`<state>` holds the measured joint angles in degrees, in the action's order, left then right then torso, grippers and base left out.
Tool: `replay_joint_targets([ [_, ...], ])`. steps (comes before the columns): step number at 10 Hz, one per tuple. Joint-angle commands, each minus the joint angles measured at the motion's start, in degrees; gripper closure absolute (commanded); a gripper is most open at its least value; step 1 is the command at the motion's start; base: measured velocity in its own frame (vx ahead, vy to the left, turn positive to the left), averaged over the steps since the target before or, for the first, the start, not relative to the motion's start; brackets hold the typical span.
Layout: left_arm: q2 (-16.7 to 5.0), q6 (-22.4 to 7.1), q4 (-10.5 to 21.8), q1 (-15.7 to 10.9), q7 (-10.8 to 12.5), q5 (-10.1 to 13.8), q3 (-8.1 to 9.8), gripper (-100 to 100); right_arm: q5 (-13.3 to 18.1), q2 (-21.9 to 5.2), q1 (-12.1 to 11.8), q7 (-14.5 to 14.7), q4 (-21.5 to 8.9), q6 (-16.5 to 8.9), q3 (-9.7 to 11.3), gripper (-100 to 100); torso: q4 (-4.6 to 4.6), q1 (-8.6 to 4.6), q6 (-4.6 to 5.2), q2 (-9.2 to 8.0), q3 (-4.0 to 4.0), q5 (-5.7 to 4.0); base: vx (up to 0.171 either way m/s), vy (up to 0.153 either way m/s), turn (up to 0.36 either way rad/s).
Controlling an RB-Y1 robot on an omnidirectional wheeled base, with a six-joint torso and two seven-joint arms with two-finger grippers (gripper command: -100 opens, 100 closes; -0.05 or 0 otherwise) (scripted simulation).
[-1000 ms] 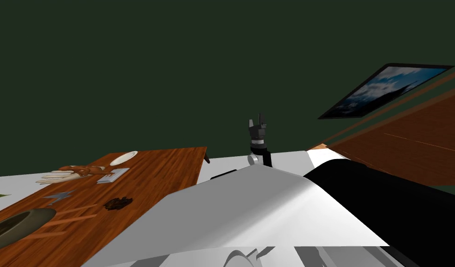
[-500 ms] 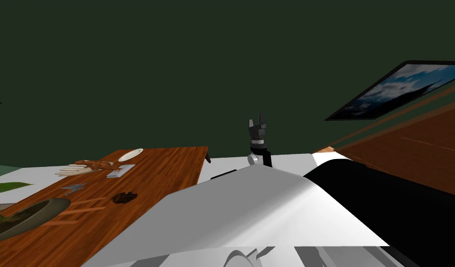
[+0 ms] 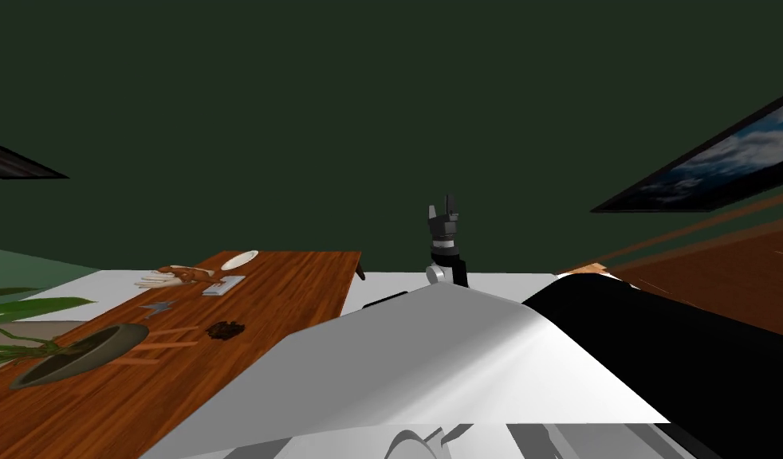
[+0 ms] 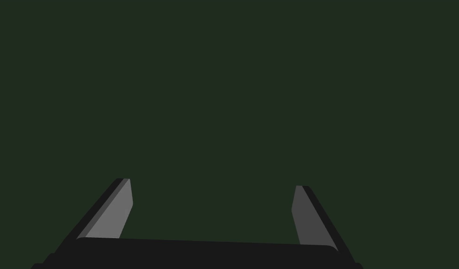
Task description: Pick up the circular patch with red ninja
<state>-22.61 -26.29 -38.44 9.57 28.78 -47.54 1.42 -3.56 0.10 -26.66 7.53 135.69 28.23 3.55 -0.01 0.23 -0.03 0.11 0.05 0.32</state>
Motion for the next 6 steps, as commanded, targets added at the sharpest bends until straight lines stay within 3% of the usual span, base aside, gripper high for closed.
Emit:
replay_joint_targets([
  [1, 1.24, 2.86, 0.34, -1.32, -2.86, -1.14, 2.86, 100, 0.0, 0.0, 0.0, 0.0, 0.0, 0.0, 0.0, 0, 0.0, 0.0, 0.0, 0.0, 0.0, 0.0, 0.048, -0.006, 0.328],
  [3, 1.24, 3.08, 0.34, -1.32, -6.71, -1.14, 5.41, 100, 0.0, 0.0, -0.01, 0.0, 0.0, 0.0, 0.0, 0, 0.03, -0.05, -0.05, 0.09, 0.05, 0.01, 0.037, -0.025, 0.083],
  [4, 1.24, 3.08, 0.34, -1.32, -7.29, -1.14, 5.41, 100, 0.0, 0.0, 0.0, 0.0, 0.0, 0.0, 0.0, 0, -0.01, -0.03, -0.01, 0.03, 0.0, 0.0, 0.008, -0.005, -0.029],
  [5, 2.44, 5.84, 0.62, -2.55, -9.77, -2.26, 8.06, 100, 0.0, 0.0, 0.0, 0.0, 0.0, 0.0, 0.0, 0, -0.02, 0.0, 0.0, -0.04, -0.03, 0.0, 0.048, -0.012, 0.343],
  [6, 2.44, 6.13, 0.62, -2.55, -13.28, -2.0, 9.52, 100, 0.0, 0.0, -0.02, 0.0, 0.0, 0.0, -0.01, 0, 0.03, -0.04, -0.11, 0.04, 0.03, 0.0, 0.055, -0.033, 0.182],
])
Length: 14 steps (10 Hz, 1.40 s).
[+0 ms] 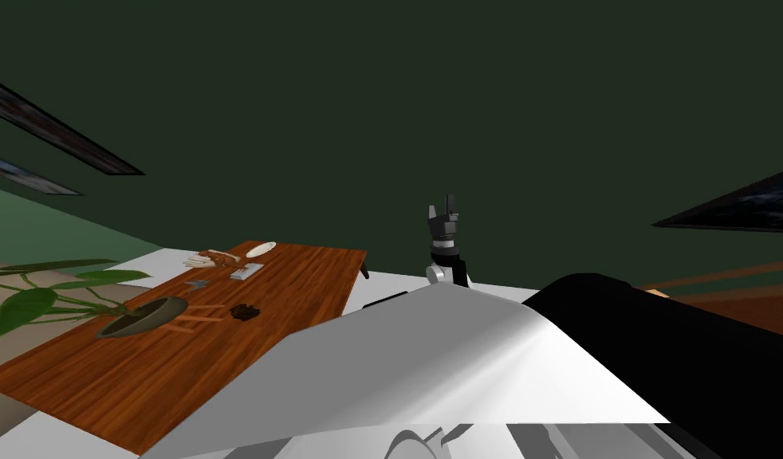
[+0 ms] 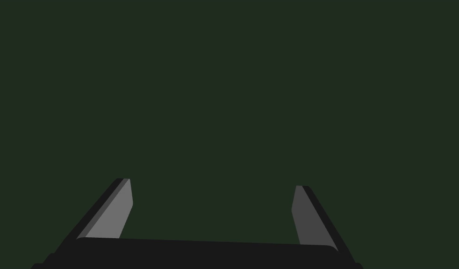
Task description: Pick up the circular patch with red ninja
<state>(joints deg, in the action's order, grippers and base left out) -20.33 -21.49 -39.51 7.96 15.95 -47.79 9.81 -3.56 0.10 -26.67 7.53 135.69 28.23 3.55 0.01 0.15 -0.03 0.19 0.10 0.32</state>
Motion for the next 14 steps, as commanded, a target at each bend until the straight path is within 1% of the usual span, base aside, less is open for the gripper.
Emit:
replay_joint_targets([
  [1, 0.17, 1.33, 1.7, -0.95, -0.54, -2.01, 2.12, 100, 0.0, 0.0, 0.0, 0.0, 0.0, 0.0, 0.0, 0, 0.0, 0.0, 0.0, 0.0, 0.0, 0.0, 0.026, -0.023, -0.017],
  [2, 1.37, 3.63, 1.98, -2.17, -3.71, -3.12, 4.16, 100, 0.0, 0.0, 0.01, 0.0, 0.0, 0.0, 0.0, 0, -0.03, 0.02, 0.06, -0.04, -0.03, -0.02, 0.055, -0.029, 0.293],
  [3, 1.37, 4.38, 1.98, -2.17, -5.66, -3.12, 5.71, 100, 0.0, 0.0, -0.01, 0.0, 0.0, 0.0, -0.01, 0, 0.01, -0.04, -0.02, 0.03, 0.01, 0.0, 0.056, -0.041, 0.172],
  [4, 1.37, 4.38, 1.98, -2.17, -6.61, -3.12, 7.22, 100, 0.0, 0.0, 0.0, 0.0, 0.0, 0.0, 0.0, 0, 0.01, -0.04, 0.04, 0.03, 0.02, -0.03, 0.024, -0.019, -0.015],
  [5, 2.58, 7.06, 2.26, -3.4, -8.42, -4.23, 9.16, 100, 0.0, 0.0, 0.01, 0.0, 0.0, 0.0, 0.0, 0, -0.02, 0.02, 0.09, -0.04, -0.03, -0.04, 0.054, -0.026, 0.305],
  [6, 2.58, 7.43, 2.26, -3.4, -9.0, -4.23, 11.17, 100, 0.0, 0.0, -0.01, 0.0, 0.0, 0.0, -0.01, 0, 0.02, -0.02, 0.0, 0.02, 0.02, -0.01, 0.055, -0.038, 0.175],
  [7, 2.58, 7.43, 2.26, -3.4, -10.58, -4.23, 12.32, 100, 0.0, 0.0, 0.0, 0.0, 0.0, 0.0, 0.0, 0, 0.01, -0.04, 0.07, 0.03, 0.02, -0.03, 0.021, -0.019, -0.023],
  [8, 2.58, 7.43, 2.26, -3.4, -12.12, -4.23, 12.32, 100, 0.0, 0.0, 0.01, 0.0, 0.0, 0.0, 0.0, 0, -0.03, 0.02, 0.11, -0.05, -0.04, -0.03, 0.002, -0.001, -0.025],
  [9, 2.58, 7.43, 2.26, -3.4, -12.69, -4.23, 12.32, 100, 0.0, 0.0, 0.01, 0.0, 0.0, 0.0, 0.0, 0, -0.03, 0.08, 0.09, -0.13, -0.08, -0.02, -0.005, 0.007, -0.002],
  [10, 3.78, 10.24, 2.54, -4.63, -15.08, -5.35, 15.06, 100, 0.0, 0.0, 0.01, 0.0, 0.0, 0.0, 0.0, 0, -0.03, 0.12, 0.09, -0.17, -0.09, -0.02, 0.038, -0.004, 0.271],
  [11, 3.78, 10.48, 2.54, -4.63, -15.81, -5.35, 17.07, 100, 0.0, 0.0, -0.01, 0.0, 0.0, 0.0, -0.01, 0, 0.02, 0.07, 0.02, -0.05, -0.02, -0.01, 0.052, -0.04, 0.214],
  [12, 3.78, 10.48, 2.54, -4.63, -17.54, -5.35, 17.43, 100, 0.0, 0.0, 0.0, 0.0, 0.0, 0.0, 0.0, 0, 0.03, -0.04, 0.04, 0.0, 0.01, -0.05, 0.026, -0.036, 0.022],
  [13, 3.78, 10.48, 2.54, -4.63, -18.76, -5.35, 17.43, 100, 0.0, 0.0, 0.01, 0.0, 0.0, 0.0, 0.0, 0, 0.0, -0.05, 0.1, -0.04, -0.02, -0.05, 0.007, -0.014, -0.037],
  [14, 4.99, 13.28, 2.82, -5.85, -20.78, -6.46, 20.09, 100, 0.0, 0.0, 0.01, 0.0, 0.0, 0.0, 0.0, 0, -0.01, 0.01, 0.1, -0.09, -0.05, -0.04, 0.043, -0.029, 0.285],
])
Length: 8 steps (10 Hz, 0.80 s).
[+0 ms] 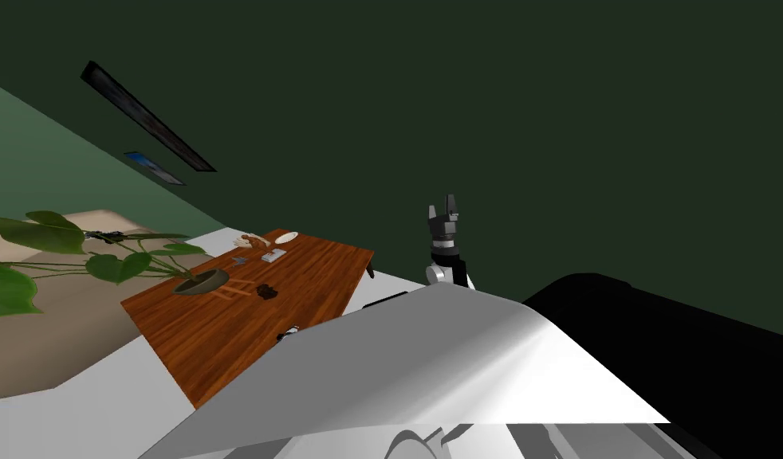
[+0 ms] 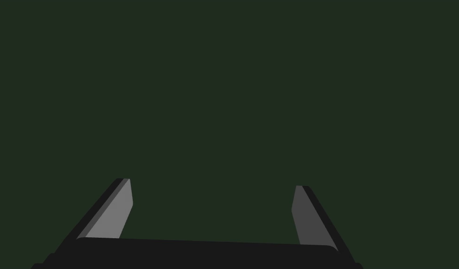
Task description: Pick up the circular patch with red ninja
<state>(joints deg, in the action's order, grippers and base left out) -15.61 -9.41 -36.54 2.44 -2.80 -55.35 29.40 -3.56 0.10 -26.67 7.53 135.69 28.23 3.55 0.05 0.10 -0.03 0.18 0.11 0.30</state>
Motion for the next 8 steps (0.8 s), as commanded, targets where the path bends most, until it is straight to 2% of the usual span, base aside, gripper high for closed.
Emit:
replay_joint_targets([
  [1, 0.26, 1.45, -0.15, -0.32, -2.86, 1.1, 2.86, 100, 0.0, 0.0, 0.0, 0.0, 0.0, 0.0, 0.0, 0, 0.0, 0.0, 0.0, 0.0, 0.0, 0.0, 0.052, -0.048, 0.19],
  [3, 0.26, 1.45, -0.15, -0.32, -6.08, 1.1, 2.95, 100, 0.0, 0.0, 0.01, 0.0, 0.0, 0.0, 0.01, 0, -0.04, 0.03, 0.07, -0.03, -0.03, -0.04, 0.013, -0.011, -0.005],
  [4, 1.47, 4.31, 0.13, -1.55, -7.75, -0.02, 5.73, 100, 0.0, 0.0, 0.02, 0.0, 0.0, 0.0, 0.01, 0, -0.06, 0.11, 0.07, -0.09, -0.06, -0.02, 0.033, -0.024, 0.256],
  [5, 1.47, 4.5, 0.13, -1.55, -9.35, -0.02, 7.31, 100, 0.0, 0.0, 0.0, 0.0, 0.0, 0.0, 0.0, 0, -0.02, 0.03, -0.03, -0.04, -0.02, -0.01, 0.05, -0.044, 0.226],
  [6, 1.47, 4.5, 0.13, -1.55, -11.13, -0.02, 8.05, 100, 0.0, 0.0, 0.01, 0.0, 0.0, 0.0, 0.0, 0, -0.02, -0.03, -0.01, 0.01, 0.0, -0.05, 0.027, -0.027, 0.02],
  [7, 1.47, 4.5, 0.13, -1.55, -12.15, -0.02, 8.05, 100, 0.0, 0.0, 0.02, 0.0, 0.0, 0.0, 0.01, 0, -0.05, 0.02, 0.04, -0.02, -0.03, -0.04, 0.006, -0.005, -0.037],
  [8, 2.67, 7.36, 0.41, -2.78, -14.13, -1.13, 10.73, 100, 0.0, 0.0, 0.02, 0.0, 0.0, 0.0, 0.01, 0, -0.06, 0.08, 0.05, -0.08, -0.06, -0.02, 0.045, -0.02, 0.28],
])
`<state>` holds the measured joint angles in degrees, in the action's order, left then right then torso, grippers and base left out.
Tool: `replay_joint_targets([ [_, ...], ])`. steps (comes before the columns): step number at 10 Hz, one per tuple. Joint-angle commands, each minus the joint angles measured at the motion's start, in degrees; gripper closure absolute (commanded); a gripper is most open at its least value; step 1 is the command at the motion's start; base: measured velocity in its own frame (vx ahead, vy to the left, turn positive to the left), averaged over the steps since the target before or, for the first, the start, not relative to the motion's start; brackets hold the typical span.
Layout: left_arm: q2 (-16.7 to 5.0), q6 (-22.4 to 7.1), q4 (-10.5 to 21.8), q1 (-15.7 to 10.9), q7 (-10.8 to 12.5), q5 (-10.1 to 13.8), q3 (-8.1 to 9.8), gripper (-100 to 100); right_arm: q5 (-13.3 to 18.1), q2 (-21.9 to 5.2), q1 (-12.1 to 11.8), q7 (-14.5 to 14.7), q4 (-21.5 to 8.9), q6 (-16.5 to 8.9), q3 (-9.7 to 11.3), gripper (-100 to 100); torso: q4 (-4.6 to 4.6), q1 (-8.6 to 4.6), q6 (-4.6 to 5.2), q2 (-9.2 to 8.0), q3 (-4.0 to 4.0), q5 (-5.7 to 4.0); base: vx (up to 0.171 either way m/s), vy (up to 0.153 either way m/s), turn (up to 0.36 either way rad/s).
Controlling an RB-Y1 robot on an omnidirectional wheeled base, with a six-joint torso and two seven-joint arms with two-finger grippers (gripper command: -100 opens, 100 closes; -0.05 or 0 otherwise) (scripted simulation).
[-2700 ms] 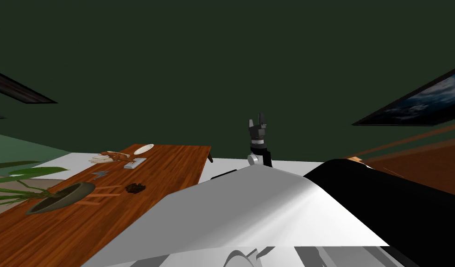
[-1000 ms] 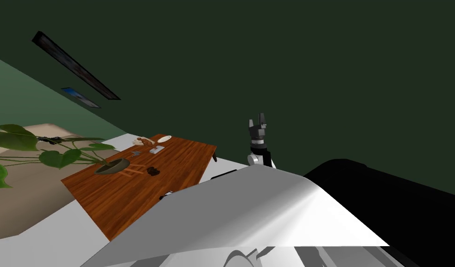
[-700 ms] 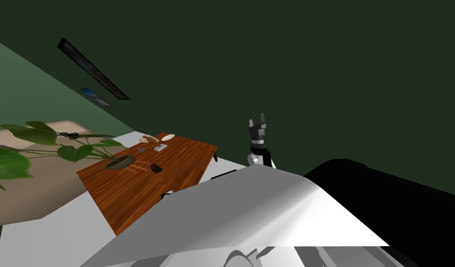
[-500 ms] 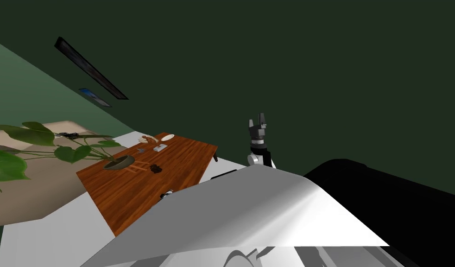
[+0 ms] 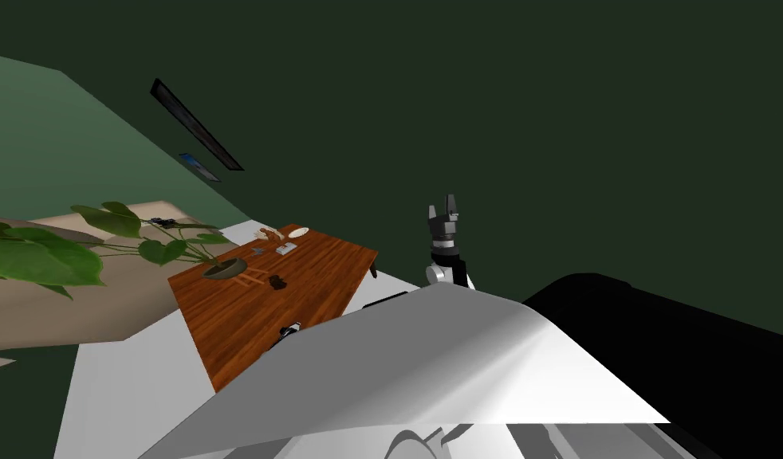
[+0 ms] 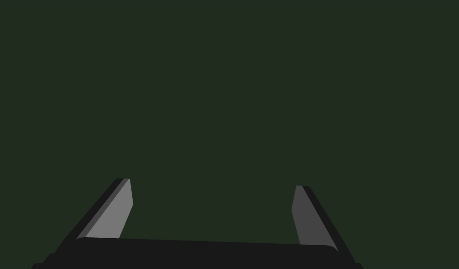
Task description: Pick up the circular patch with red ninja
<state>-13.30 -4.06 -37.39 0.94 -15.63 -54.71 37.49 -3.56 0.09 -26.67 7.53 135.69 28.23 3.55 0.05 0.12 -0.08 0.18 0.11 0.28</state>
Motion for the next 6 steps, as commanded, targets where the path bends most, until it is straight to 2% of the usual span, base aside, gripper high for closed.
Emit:
replay_joint_targets([
  [1, 0.37, 2.21, 1.25, -1.29, -2.86, -1.77, 2.86, 100, 0.0, 0.0, 0.0, 0.0, 0.0, 0.0, 0.0, 0, 0.0, 0.0, 0.0, 0.0, 0.0, 0.0, 0.043, -0.049, 0.188],
  [2, 0.37, 2.21, 1.25, -1.29, -4.42, -1.77, 3.48, 100, 0.0, 0.0, 0.01, 0.0, 0.0, 0.0, 0.01, 0, -0.01, -0.07, 0.08, 0.02, 0.01, -0.03, 0.016, -0.032, 0.015],
  [3, 0.37, 2.21, 1.25, -1.29, -5.4, -1.77, 4.91, 100, 0.0, 0.0, 0.02, 0.0, 0.0, 0.0, 0.01, 0, -0.04, -0.04, 0.13, -0.03, -0.02, -0.03, 0.004, -0.008, -0.019],
  [4, 0.37, 2.21, 1.25, -1.29, -5.4, -1.77, 5.06, 100, 0.0, 0.0, 0.02, 0.0, 0.0, 0.0, 0.01, 0, -0.04, 0.03, 0.12, -0.09, -0.05, -0.05, 0.0, 0.0, 0.0],
  [5, 0.29, 1.8, 0.78, -0.89, -4.9, -0.98, 3.66, 100, 0.0, 0.0, 0.02, 0.0, 0.0, 0.0, 0.01, 0, -0.04, 0.08, 0.11, -0.13, -0.08, -0.05, 0.0, 0.0, 0.0],
  [6, 0.25, 1.79, 0.78, -0.87, -4.95, -0.95, 3.69, 0, 0.0, 0.0, 0.02, 0.0, 0.0, 0.0, 0.01, 0, -0.04, 0.08, 0.13, -0.13, -0.08, -0.03, 0.0, 0.0, 0.0],
])
